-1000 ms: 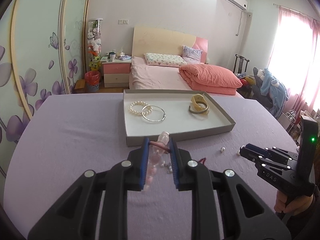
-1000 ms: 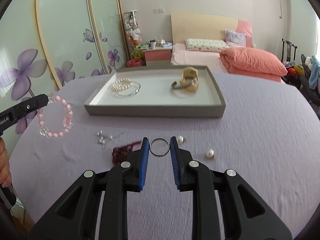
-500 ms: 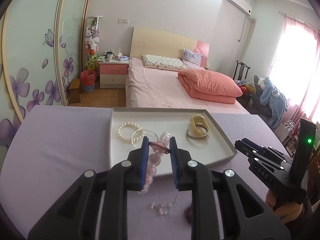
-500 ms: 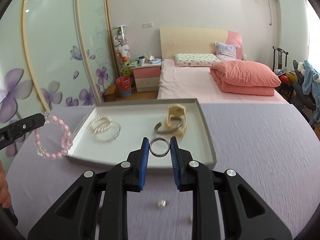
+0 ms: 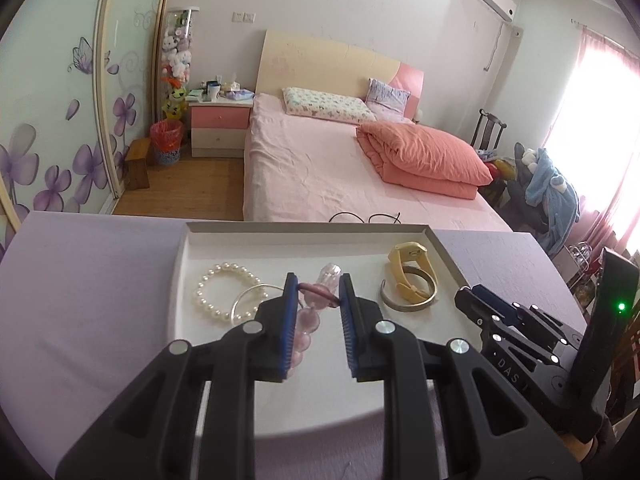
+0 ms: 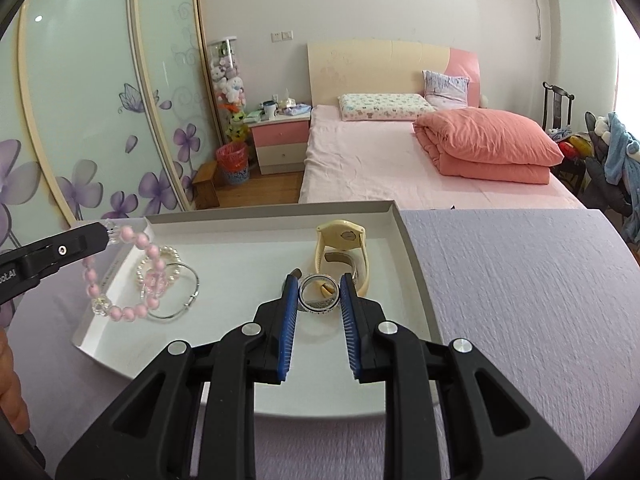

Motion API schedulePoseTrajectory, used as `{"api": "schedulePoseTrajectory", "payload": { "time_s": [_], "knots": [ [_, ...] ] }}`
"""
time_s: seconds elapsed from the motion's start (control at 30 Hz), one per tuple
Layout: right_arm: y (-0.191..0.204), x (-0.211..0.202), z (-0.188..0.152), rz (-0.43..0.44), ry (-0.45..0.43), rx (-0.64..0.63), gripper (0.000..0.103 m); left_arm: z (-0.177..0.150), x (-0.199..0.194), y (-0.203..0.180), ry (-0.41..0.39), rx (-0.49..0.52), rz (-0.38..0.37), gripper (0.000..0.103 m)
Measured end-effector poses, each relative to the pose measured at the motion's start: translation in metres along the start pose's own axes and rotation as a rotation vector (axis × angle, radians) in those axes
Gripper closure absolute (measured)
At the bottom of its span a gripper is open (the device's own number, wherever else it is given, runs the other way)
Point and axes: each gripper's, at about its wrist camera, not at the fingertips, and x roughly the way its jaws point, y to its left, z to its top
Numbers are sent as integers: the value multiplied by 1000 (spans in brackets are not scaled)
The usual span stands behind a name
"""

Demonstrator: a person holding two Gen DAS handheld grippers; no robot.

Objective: Organize jewelry
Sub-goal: 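Carry the pink bracelet and silver ring into the grey tray and release both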

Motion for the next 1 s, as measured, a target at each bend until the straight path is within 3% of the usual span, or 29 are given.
{"api": "schedulePoseTrajectory", "payload": {
  "time_s": [0.33, 0.47, 0.7, 1.0],
  "knots": [
    [-1, 12, -5, -10, 30, -3, 81, -1, 24, 10, 5, -28, 14, 81],
    [0, 13, -8, -15, 38, -7, 81, -1, 16, 17, -19, -43, 15, 64],
    [5, 20, -7, -28, 50, -13, 81, -5, 0, 31, -40, -39, 62, 52],
    [8, 32, -8, -45, 62, -19, 80, -7, -9, 50, -50, -49, 105, 46]
  ]
}}
